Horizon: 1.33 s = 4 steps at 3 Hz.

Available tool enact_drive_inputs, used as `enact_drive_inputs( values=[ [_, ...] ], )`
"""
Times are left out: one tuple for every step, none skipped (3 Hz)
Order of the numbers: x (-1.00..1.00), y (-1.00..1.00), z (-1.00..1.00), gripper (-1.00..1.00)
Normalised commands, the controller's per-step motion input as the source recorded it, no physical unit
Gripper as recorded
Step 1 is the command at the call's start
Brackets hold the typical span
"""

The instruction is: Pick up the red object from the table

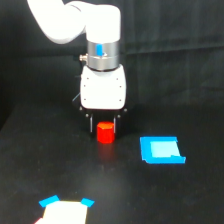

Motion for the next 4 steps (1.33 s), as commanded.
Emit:
enact_drive_inputs(
  values=[
    [-0.3,-0.32,0.37,-0.02],
    [-0.02,-0.65,1.0,-1.0],
    [0.45,-0.14,-1.0,1.0],
    [-1.0,-1.0,-1.0,1.0]
  ],
)
